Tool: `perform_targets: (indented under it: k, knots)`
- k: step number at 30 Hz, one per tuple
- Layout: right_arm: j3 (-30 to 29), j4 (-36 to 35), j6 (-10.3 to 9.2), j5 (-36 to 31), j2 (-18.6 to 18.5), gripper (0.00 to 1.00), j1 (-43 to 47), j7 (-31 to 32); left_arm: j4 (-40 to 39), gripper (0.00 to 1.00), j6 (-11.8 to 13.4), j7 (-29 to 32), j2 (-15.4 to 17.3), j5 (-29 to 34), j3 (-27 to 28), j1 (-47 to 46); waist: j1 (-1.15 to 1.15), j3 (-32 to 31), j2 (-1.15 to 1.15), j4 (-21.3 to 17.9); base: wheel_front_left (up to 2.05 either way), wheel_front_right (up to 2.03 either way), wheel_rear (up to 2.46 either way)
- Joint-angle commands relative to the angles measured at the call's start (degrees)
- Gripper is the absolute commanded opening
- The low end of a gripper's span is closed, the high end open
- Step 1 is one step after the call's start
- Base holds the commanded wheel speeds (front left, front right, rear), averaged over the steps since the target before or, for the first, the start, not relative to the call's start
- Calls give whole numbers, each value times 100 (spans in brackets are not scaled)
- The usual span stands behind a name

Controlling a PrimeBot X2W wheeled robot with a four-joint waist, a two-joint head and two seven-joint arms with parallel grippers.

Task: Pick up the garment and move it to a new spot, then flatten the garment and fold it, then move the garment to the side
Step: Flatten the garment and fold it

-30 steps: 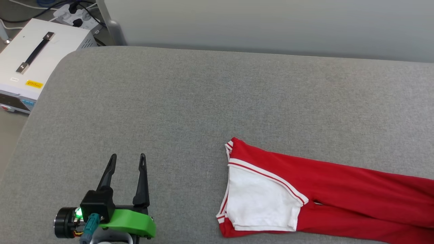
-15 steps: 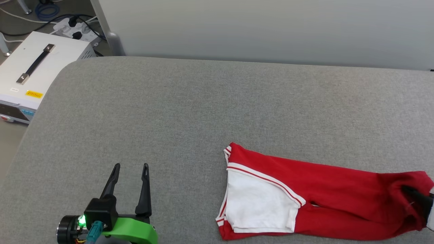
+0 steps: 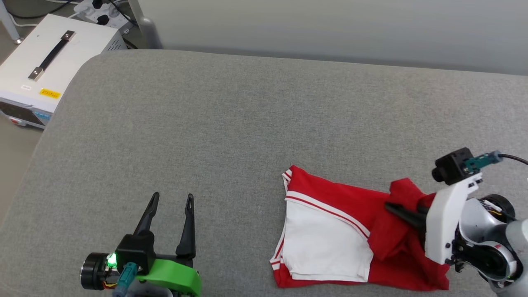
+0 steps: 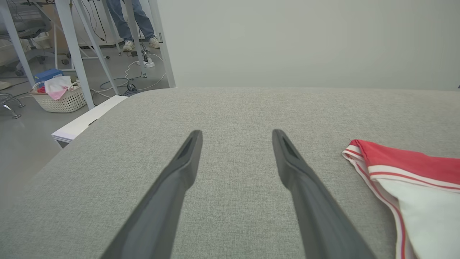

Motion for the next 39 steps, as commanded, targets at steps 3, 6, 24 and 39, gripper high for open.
perform_targets:
  k: [3, 6, 24, 39]
  knots:
    - [393, 183, -4, -111, 133, 0, -419, -44, 17, 100, -11, -34, -32, -11, -37, -205, 0, 142, 0, 123, 0, 0, 0]
    - [761, 450, -4, -179, 249, 0, -777, -174, 19, 100, 3, -34, -33, -29, -87, -276, 0, 239, 0, 190, 0, 0, 0]
    - [2615, 2392, -4, -337, 877, 0, -2223, -926, 87, 100, 145, -34, -34, -211, -362, -609, 0, 628, 0, 459, 0, 0, 0]
    - [2581, 1983, -4, -501, 262, 100, -1994, -2854, 120, 100, 151, -34, -34, -130, -192, -355, 0, 119, 0, 82, 0, 0, 0]
